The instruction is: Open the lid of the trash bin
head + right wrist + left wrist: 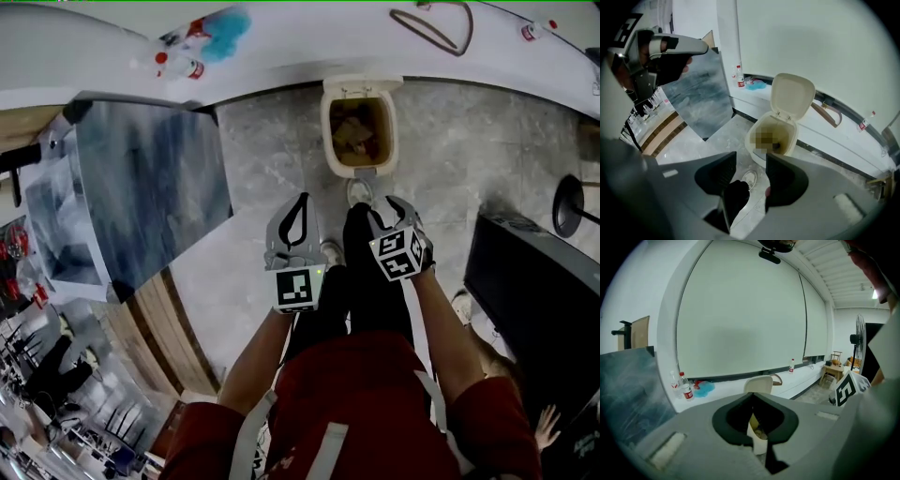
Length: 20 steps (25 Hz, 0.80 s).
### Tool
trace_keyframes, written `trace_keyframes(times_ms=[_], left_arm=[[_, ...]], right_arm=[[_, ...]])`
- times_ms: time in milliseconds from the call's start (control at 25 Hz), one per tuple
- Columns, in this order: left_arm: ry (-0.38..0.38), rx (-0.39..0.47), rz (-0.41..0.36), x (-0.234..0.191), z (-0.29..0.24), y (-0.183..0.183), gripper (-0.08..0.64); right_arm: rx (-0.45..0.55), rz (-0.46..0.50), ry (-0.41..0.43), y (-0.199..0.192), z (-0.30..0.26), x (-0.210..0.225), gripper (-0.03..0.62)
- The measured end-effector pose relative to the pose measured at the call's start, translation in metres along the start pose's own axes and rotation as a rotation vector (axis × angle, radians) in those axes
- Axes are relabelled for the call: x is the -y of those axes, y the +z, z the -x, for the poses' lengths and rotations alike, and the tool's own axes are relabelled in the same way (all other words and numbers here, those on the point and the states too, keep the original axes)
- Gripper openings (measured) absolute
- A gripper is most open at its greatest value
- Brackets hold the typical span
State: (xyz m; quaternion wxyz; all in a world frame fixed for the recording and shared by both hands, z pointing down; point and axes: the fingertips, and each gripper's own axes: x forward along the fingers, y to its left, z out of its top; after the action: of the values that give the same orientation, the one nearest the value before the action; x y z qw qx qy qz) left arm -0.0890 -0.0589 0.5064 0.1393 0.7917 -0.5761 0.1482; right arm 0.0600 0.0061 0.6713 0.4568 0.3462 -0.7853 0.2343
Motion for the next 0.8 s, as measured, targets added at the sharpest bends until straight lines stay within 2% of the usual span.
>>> trace_keyframes(times_ms=[240,440,600,800], left_arm=[[-0.012,0.058,-0.009,0.009,0.033,0.038,0.005],[-0.002,0.075,-0.001,0.01,0.071,0.048,0.005],[-0.009,0.113,0.006,0.008,0.101,0.064,0.005],[0.02,0.182,0.036,-0.006,0.137,0.093,0.005]], right_arm=[[0.052,-0.015,-0.027,0.013,0.047,-0.017,0.195],[0.121,0.023,-0.052,0.029,0.088,-0.037,0.195],[0.197,0.0,-0.105,0.045,0.128,-0.037,0.195],[0.323,-0.046,-0.188,0.072,0.187,-0.035,0.195]])
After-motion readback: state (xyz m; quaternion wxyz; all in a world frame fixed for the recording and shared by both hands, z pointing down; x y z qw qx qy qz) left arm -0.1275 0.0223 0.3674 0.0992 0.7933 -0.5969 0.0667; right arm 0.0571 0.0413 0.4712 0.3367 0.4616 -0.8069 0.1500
